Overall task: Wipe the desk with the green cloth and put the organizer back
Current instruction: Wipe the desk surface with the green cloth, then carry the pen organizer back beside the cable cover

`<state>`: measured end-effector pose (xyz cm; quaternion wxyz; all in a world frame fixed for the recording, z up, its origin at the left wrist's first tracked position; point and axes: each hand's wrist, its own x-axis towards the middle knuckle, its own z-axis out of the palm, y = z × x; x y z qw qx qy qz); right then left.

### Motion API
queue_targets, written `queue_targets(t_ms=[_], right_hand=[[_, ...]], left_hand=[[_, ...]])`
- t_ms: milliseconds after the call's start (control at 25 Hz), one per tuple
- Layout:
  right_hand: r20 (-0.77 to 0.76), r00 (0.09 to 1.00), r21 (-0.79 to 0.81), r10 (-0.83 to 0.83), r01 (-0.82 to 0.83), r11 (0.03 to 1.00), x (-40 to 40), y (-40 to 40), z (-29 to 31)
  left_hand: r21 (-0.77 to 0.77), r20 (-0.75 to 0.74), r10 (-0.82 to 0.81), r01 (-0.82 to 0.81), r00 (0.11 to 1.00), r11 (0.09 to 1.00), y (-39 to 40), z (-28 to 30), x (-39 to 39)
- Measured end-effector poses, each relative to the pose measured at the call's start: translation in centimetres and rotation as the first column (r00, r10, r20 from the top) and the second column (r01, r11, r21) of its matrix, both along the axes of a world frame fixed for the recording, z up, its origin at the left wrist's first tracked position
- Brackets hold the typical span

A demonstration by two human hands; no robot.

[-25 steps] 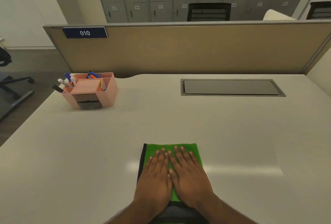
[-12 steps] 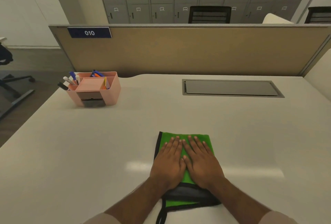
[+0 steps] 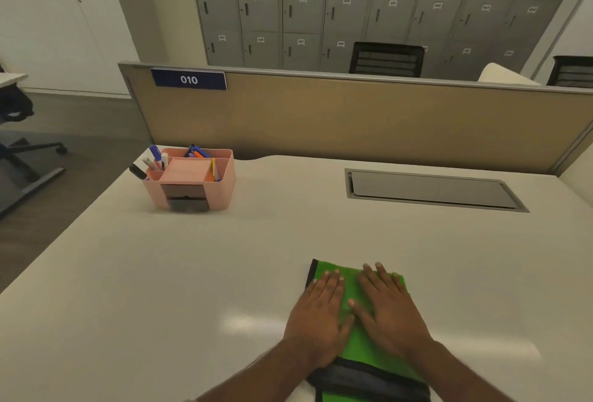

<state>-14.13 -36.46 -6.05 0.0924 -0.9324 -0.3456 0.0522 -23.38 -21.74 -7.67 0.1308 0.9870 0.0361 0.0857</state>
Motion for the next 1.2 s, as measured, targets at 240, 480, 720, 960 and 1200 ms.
queue_targets(t_ms=[240, 480, 720, 960, 1200], right_hand=[[-0.249, 0.967, 0.403, -0.053, 0.153, 0.903, 0.2, 10.1, 3.8], [-0.574, 0.819, 0.538, 0.01, 0.368, 0.758, 0.2, 22.6, 6.8], [-0.721, 0.693, 0.483, 0.02, 0.483, 0.73, 0.8, 31.4, 7.9], [-0.799, 0.6, 0.433, 0.037, 0.533, 0.727, 2.4, 36.2, 7.5], [-0.8, 0.588, 0.497, 0.119, 0.537, 0.682, 3.9, 39.4, 5.7]], left_hand=[[-0.322, 0.047, 0.417, -0.381, 0.908, 0.867, 12.3, 3.7, -1.6], [-0.302, -0.004, 0.649, -0.62, 0.761, 0.724, 25.4, 5.3, -2.3], [-0.607, -0.018, 0.805, -0.647, 0.592, 0.462, 32.2, 5.6, -0.5], [-0.873, -0.148, 0.829, -0.466, 0.539, 0.147, 38.8, 7.2, 1.6], [-0.855, -0.375, 0.814, -0.504, 0.444, -0.119, 42.2, 7.5, 3.4]])
